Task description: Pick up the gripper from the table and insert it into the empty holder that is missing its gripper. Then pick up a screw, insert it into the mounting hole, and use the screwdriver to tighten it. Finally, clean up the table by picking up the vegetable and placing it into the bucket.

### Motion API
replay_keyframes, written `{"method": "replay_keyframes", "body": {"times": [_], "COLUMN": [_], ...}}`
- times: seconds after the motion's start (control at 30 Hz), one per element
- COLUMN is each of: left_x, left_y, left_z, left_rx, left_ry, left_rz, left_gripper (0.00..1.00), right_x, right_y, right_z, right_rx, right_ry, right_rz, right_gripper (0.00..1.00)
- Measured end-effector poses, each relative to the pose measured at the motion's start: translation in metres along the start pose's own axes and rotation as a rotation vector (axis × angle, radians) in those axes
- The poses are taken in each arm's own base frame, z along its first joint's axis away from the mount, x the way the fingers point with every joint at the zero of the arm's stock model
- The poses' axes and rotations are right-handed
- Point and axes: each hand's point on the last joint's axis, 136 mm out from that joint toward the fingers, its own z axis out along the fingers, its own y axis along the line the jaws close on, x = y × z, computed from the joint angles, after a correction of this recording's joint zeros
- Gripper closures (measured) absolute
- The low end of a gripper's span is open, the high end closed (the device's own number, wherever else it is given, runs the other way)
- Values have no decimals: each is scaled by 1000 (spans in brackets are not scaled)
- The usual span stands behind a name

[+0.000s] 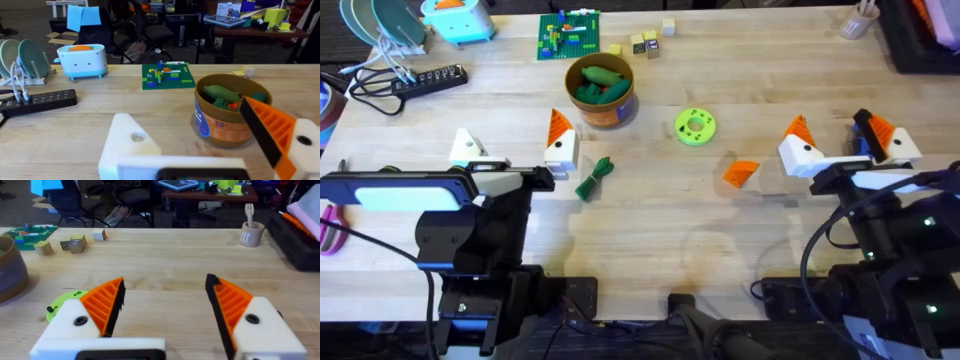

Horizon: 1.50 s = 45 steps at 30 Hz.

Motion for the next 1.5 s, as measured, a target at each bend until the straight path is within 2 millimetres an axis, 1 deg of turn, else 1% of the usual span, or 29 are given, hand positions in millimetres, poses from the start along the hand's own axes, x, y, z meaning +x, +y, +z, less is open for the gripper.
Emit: {"method": "replay_keyframes", "body": {"times": [0.53,0.63,0.7,0.77,0.83,0.93,1.07,1.13,1.2,1.3,1.4,1.5], "left_x": [0,9,10,3,-11,-27,-25,-23,-26,-36,-47,-42], "left_y": [0,0,0,-1,-3,-13,-33,-40,-45,-49,-52,-52], "left_z": [0,-2,-6,-14,-23,-34,-47,-51,-53,-50,-38,-32], "left_rx": [0,0,0,2,14,72,202,254,296,334,354,362], "left_ry": [3,58,109,156,200,290,510,622,720,802,828,870], "left_rz": [0,0,0,0,-1,2,33,40,47,55,61,59], "left_gripper": [36,35,35,34,35,35,35,35,35,35,35,35], "right_x": [1,2,4,8,10,-1,-23,-32,-39,-50,-59,-57], "right_y": [0,1,2,3,4,5,8,9,10,11,11,11], "right_z": [0,-1,-4,-10,-17,-27,-36,-38,-37,-37,-32,-29], "right_rx": [0,-5,-8,-13,-14,-17,-26,-30,-33,-33,-30,-29], "right_ry": [3,17,56,117,187,258,331,377,418,490,522,545], "right_rz": [0,18,40,57,68,82,96,101,107,114,119,120], "right_gripper": [10,10,10,10,10,10,10,10,9,10,10,10]}}
